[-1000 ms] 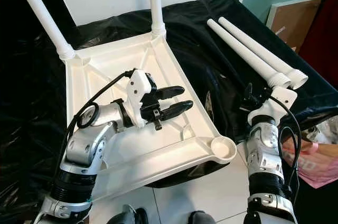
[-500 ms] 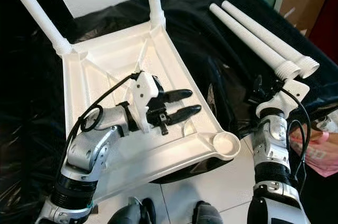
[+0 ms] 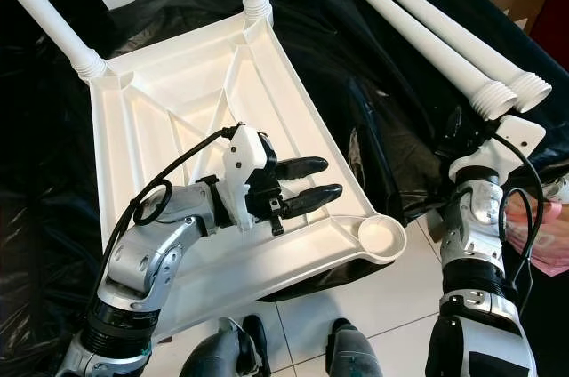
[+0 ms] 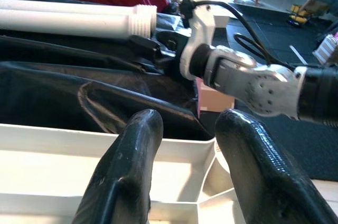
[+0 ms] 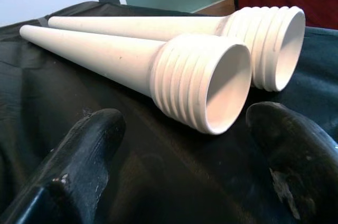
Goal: Building children table
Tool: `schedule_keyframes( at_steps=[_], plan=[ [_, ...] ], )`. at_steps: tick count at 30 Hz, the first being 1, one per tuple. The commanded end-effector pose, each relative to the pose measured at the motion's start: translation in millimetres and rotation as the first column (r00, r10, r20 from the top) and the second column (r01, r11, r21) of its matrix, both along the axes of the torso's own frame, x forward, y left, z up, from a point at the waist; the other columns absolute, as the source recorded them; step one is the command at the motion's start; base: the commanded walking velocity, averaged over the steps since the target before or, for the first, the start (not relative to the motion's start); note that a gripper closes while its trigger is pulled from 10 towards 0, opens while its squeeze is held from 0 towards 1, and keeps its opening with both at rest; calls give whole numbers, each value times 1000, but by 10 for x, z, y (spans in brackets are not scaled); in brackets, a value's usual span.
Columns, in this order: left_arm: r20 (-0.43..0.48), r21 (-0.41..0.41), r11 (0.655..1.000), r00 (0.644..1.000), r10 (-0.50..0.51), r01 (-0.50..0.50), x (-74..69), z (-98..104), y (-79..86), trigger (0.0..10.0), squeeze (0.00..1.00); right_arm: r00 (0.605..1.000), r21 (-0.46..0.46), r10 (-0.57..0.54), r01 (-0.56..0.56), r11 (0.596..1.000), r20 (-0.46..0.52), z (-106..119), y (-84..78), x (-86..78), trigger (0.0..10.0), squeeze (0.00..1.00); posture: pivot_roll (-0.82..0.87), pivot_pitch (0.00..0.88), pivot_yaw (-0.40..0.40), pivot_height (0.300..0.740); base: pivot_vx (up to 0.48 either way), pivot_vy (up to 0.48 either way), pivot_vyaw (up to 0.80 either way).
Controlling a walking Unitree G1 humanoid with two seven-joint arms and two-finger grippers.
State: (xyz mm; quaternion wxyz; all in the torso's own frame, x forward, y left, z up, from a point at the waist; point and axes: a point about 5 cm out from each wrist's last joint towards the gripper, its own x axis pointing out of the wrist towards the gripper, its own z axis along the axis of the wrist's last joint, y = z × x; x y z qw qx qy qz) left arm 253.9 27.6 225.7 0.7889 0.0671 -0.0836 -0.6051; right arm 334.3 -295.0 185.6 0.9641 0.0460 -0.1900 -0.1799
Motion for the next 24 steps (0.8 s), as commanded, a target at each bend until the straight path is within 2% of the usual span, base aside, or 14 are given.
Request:
schedule_keyframes(
  at_steps=[1, 4, 6, 10, 12, 24],
  plan=[
    [-17, 7, 1000, 1000, -24, 24, -50, -28, -2, 10000, 0, 1000, 4, 21, -21, 1000, -12, -36, 0, 18, 10000, 0, -61, 286, 121, 740, 0, 0, 0],
    [-17, 10, 1000, 1000, -19, 19, -47, -30, 3, 10000, 0, 999, -1, 40, -40, 999, -12, 1, -12, 47, 10000, 0, -60, 286, 122, 740, 0, 0, 0],
    [-18, 12, 1000, 1000, -15, 16, -46, -24, 13, 10000, 0, 994, -6, 109, -109, 994, -30, 43, -8, 116, 10000, 0, -57, 287, 120, 740, 0, 0, 0],
    [-13, 16, 1000, 1000, -14, 14, -55, -14, 19, 10000, 0, 986, -16, 156, -157, 987, -51, 58, 12, 161, 10000, 0, -53, 291, 120, 740, 0, 0, 0],
    [-22, 13, 1000, 1000, -13, 13, -62, -14, 23, 10000, 0, 971, -33, 226, -229, 973, -77, 61, 69, 210, 10000, 0, -51, 289, 120, 740, 0, 0, 0],
    [-32, 8, 1000, 999, -16, 17, -95, -6, 22, 10000, 0, 936, -65, 327, -337, 939, -129, 141, 130, 337, 10000, 0, -39, 292, 113, 740, 0, 0, 0]
  ],
)
